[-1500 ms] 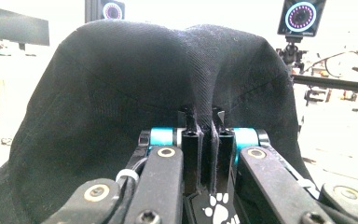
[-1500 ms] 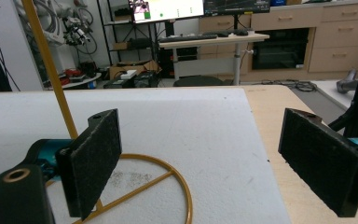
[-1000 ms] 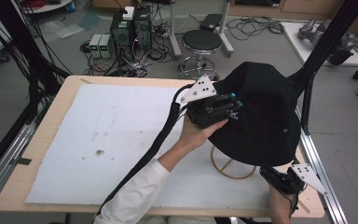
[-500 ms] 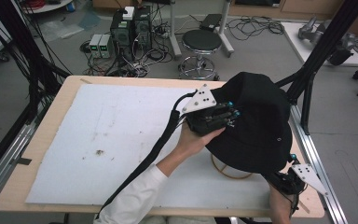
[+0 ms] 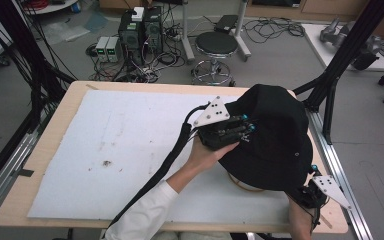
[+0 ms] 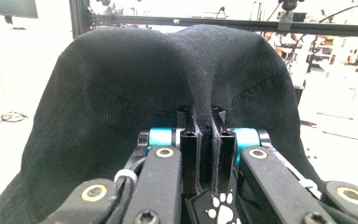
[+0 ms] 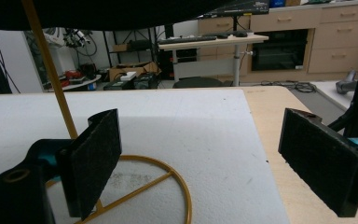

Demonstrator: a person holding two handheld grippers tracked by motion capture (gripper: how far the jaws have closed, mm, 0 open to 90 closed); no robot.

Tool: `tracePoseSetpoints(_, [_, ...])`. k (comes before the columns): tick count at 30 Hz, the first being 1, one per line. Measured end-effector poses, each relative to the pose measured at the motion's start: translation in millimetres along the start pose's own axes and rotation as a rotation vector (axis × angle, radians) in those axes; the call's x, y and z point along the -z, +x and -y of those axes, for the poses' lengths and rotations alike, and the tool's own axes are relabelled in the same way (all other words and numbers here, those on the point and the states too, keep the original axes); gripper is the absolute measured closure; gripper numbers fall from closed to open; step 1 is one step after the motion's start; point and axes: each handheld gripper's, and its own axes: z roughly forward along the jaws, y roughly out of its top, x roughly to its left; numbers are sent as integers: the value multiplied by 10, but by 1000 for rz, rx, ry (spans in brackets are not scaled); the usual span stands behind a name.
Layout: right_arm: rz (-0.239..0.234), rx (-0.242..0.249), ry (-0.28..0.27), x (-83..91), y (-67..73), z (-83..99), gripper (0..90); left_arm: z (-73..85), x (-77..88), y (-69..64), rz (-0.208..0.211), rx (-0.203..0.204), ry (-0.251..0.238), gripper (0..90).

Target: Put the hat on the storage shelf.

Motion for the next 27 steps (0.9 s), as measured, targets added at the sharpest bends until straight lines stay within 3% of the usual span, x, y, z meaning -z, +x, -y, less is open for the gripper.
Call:
tracePoseSetpoints(7, [-1,-6,-6,-2,2,-1,124,21,19,23,12,18,-5,749])
tracePoseSetpoints(9, [1,-2,-2,-3,-2,2,124,28,30,32,10,29,-10,681])
tracePoseSetpoints(11, [1,-1,-2,0,-1,1,124,32,42,38,-6,36,-11,551])
tracePoseSetpoints(18, [-1,-3,1,-1,10,1,124,32,159,99,-69,42,-41,379])
tracePoseSetpoints(21, [-1,-2,1,0,8,1,124,35,236,139,-95,46,-52,336])
tracePoseSetpoints(27, [1,-2,1,-2,10,1,124,76,382,177,-139,37,-45,331])
